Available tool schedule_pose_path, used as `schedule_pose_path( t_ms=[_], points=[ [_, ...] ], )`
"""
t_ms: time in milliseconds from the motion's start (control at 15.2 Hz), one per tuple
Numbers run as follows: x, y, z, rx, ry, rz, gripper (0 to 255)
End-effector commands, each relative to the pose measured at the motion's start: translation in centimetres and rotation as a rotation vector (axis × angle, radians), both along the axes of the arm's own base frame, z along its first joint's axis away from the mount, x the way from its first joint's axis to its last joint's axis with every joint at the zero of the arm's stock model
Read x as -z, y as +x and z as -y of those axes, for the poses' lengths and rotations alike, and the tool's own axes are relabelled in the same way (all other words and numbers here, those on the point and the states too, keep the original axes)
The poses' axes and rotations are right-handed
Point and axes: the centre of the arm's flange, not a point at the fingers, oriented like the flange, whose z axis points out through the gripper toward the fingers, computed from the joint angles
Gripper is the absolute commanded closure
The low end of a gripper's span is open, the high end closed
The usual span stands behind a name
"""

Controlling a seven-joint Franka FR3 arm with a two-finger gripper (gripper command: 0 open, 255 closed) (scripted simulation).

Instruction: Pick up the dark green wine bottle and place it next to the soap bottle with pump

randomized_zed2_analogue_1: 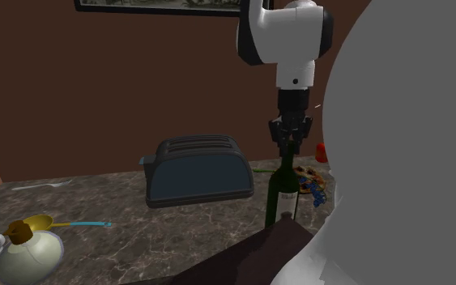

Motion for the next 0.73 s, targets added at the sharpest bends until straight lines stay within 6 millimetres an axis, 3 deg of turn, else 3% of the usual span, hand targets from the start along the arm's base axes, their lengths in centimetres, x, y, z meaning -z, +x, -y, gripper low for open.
schedule_pose_path(
  t_ms=[0,660],
  points=[
    [-0.9,0.1,0.0,0.000,0.000,0.000,255],
    [-6.2,0.1,0.0,0.000,0.000,0.000,255]
  ],
)
